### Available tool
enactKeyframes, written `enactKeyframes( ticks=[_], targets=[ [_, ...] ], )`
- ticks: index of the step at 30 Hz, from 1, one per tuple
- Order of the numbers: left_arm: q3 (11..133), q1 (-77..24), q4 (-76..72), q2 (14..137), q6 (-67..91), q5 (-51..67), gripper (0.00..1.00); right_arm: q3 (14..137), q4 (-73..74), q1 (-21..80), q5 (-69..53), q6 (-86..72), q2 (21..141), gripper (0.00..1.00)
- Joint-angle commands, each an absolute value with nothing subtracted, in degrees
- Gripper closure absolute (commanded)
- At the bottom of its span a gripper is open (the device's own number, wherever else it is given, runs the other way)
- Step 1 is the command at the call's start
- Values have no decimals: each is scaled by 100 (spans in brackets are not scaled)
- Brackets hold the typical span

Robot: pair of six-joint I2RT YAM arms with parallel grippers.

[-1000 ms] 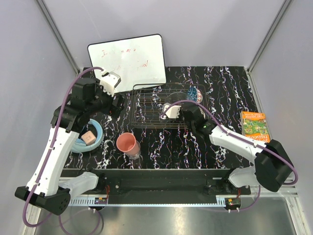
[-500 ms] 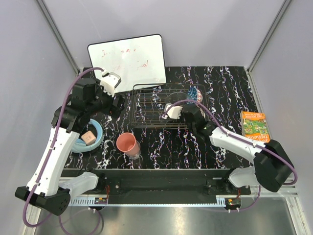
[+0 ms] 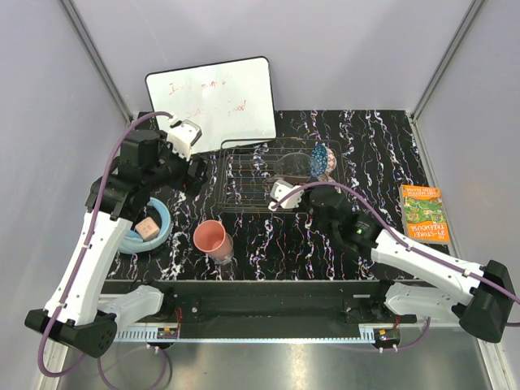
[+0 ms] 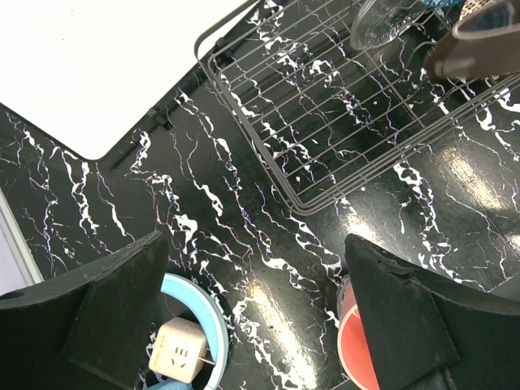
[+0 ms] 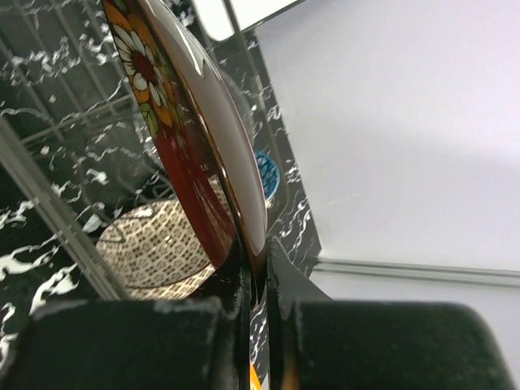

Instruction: Load the mixed dishes into the dish rack

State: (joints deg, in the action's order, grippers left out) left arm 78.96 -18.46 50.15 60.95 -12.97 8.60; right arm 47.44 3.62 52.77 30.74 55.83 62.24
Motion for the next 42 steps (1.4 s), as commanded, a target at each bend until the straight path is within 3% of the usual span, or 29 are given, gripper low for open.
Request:
enactKeyframes(
  ticks=[1, 34, 36, 38, 42],
  targets=[
    [7910, -1819, 4737, 6038, -1222, 993, 6, 4721, 519, 5317, 3401, 5300, 6064, 100],
    [7998, -1819, 4773, 5924, -1336, 888, 5, 4728, 141, 4430, 2513, 4826, 7593, 100],
    [7954, -1819, 4772, 5915, -1345, 879, 5, 4737, 132, 4438, 2566, 4597, 7655, 94],
    [7928, -1819, 4764, 5915, -1362, 870, 5, 4729, 123, 4430, 2662, 4387, 7673, 75],
    [7858, -1828, 4764, 5933, -1406, 853, 5, 4650, 88, 4430, 2839, 4096, 7568, 59]
  ],
)
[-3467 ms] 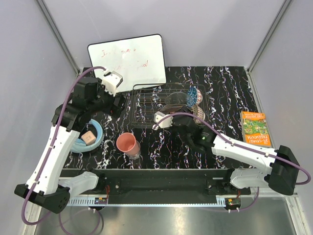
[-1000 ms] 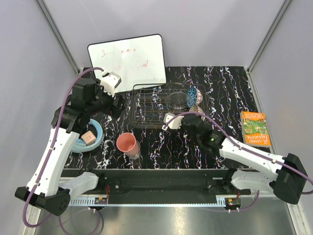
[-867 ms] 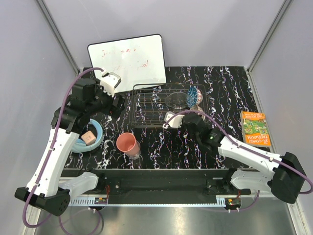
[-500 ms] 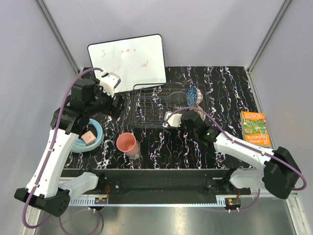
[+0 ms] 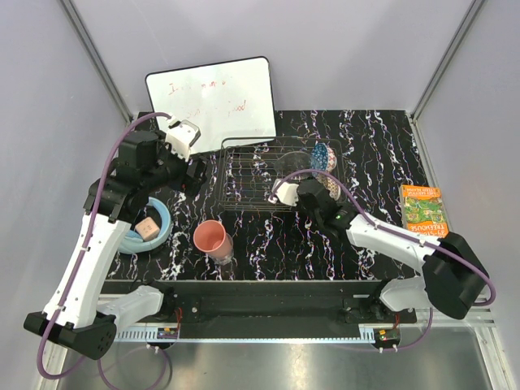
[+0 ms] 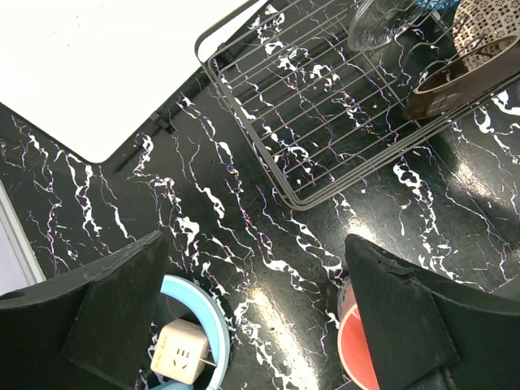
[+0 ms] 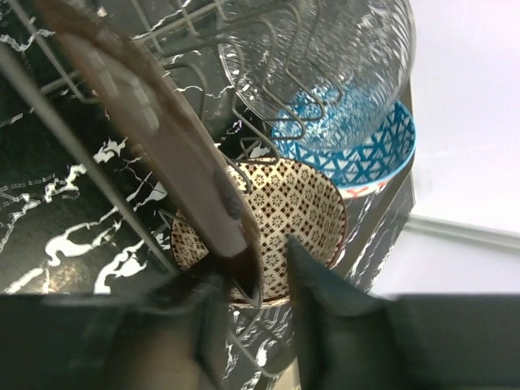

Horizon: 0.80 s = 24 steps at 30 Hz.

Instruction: Load the mixed dishes into the dish rack

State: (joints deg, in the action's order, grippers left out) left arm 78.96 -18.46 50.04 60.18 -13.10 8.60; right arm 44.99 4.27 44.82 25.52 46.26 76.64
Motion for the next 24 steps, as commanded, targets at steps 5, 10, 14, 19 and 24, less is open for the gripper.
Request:
enactKeyframes(
  ticks=[5, 10, 14, 19, 24],
  targets=[
    [7699, -1819, 4729, 5915, -1485, 800, 5, 4658, 255, 4430, 2883, 3684, 7226, 48],
    [7498, -1819, 4658, 5906, -1634, 659, 5, 4965, 1053, 4447, 2717, 2964, 6603, 33],
    [7287, -1819, 4579, 5898, -1731, 598, 6, 5264, 1809, 4509, 2338, 2427, 5969, 29],
    [6926, -1819, 4483, 5906, -1775, 624, 6, 5572, 2610, 4535, 1794, 1627, 5345, 28],
    [6601, -1819, 4474, 5880, -1749, 835, 9, 5458, 2514, 4544, 1407, 890, 4888, 28]
  ],
)
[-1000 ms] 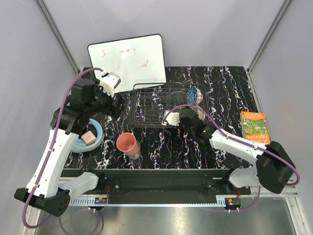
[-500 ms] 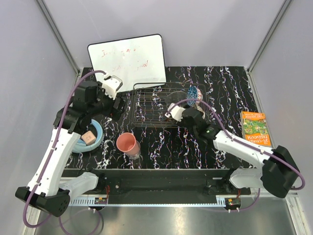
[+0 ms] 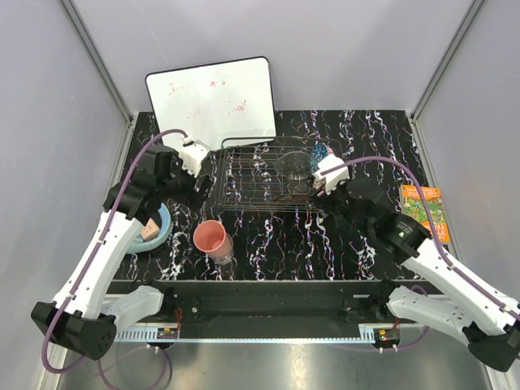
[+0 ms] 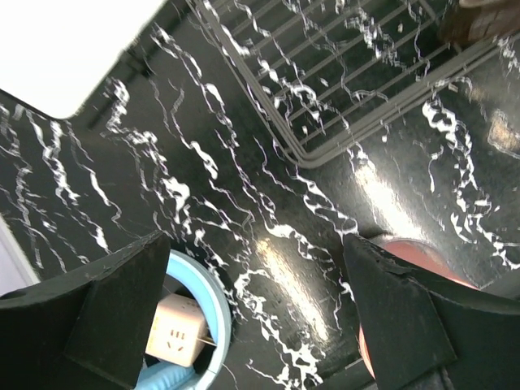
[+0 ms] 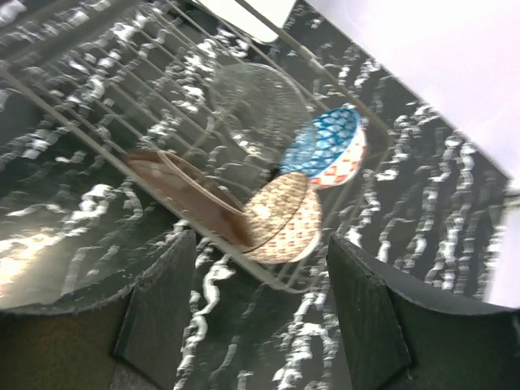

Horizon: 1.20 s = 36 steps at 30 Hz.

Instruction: Load the mixed dishes into the dish rack

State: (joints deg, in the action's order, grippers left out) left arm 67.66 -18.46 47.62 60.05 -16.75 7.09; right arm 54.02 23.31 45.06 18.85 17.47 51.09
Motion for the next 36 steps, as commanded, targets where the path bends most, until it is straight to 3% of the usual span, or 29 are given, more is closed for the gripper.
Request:
enactKeyframes(
  ticks=[1, 18, 28, 35, 36],
  targets=[
    [6557, -1819, 4474, 5836, -1732, 887, 10, 5388, 2461, 4544, 1389, 801, 4852, 28],
    [6319, -1819, 5704, 5379, -2531, 2048, 23, 4781, 1775, 4544, 1512, 325, 5001, 32],
    [5862, -1819, 5915, 5800, -2804, 2478, 32, 4746, 1635, 4535, 1679, 281, 5203, 32],
    [5967, -1819, 5722, 6249, -2733, 2645, 65, 4702, 1643, 4535, 1644, 211, 5133, 34],
    [6003, -1819, 5730, 6266, -2742, 2672, 77, 4702, 1635, 4535, 1635, 202, 5124, 34]
  ],
)
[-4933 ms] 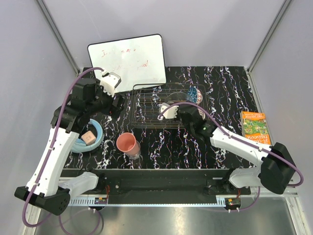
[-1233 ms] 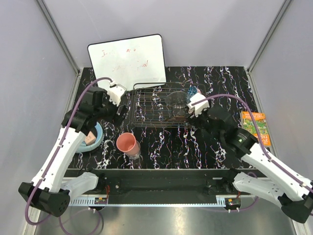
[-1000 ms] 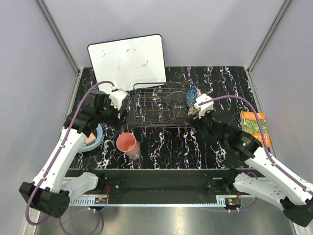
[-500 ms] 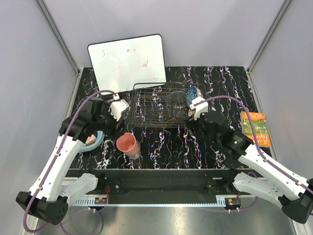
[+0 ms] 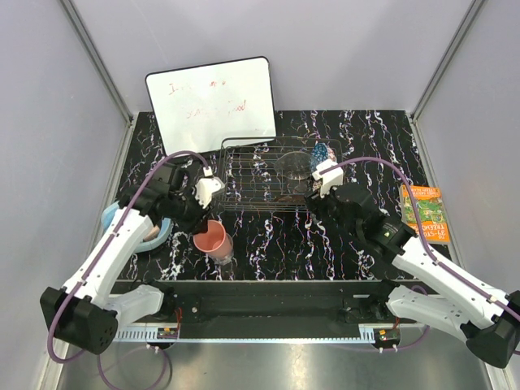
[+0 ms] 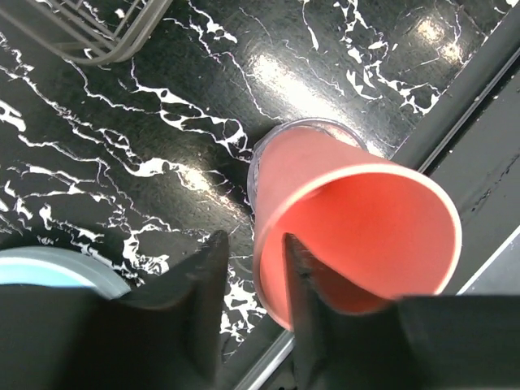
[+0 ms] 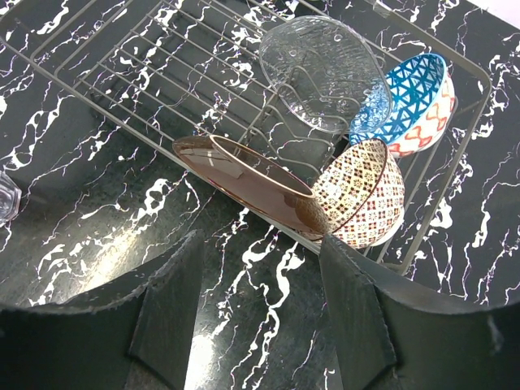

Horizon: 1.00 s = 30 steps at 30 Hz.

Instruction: Load the mixed dishes into the dish rack

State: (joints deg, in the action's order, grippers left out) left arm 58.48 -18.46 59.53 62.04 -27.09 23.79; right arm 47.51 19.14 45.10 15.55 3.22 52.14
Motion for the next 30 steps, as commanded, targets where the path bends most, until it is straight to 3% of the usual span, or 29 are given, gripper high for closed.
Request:
enactKeyframes(
  ticks=[1, 4, 11, 22, 25, 28, 30],
  targets=[
    [6055, -1819, 5730, 6293, -2725, 2689, 82, 4693, 1643, 4535, 1643, 193, 5115, 34],
    [6099, -1819, 5739, 6319, -2742, 2724, 100, 4650, 1635, 4535, 1670, 193, 5089, 34],
    [6433, -1819, 5958, 6214, -2681, 2848, 100, 4588, 1600, 4535, 1740, 211, 5133, 34],
    [8534, -1819, 6188, 5968, -1918, 3181, 100, 5079, 1433, 4535, 1171, -473, 5449, 32],
    [8570, -1750, 5793, 5915, -1461, 3628, 100, 5229, 1196, 4535, 345, -1413, 5362, 22],
    [8482, -1574, 5397, 6011, -977, 4568, 100, 4828, 100, 4526, -622, -2712, 5055, 1],
    [8298, -1433, 4985, 6108, -478, 5323, 100, 4467, -1104, 4518, -991, -3711, 4888, 0]
  ],
)
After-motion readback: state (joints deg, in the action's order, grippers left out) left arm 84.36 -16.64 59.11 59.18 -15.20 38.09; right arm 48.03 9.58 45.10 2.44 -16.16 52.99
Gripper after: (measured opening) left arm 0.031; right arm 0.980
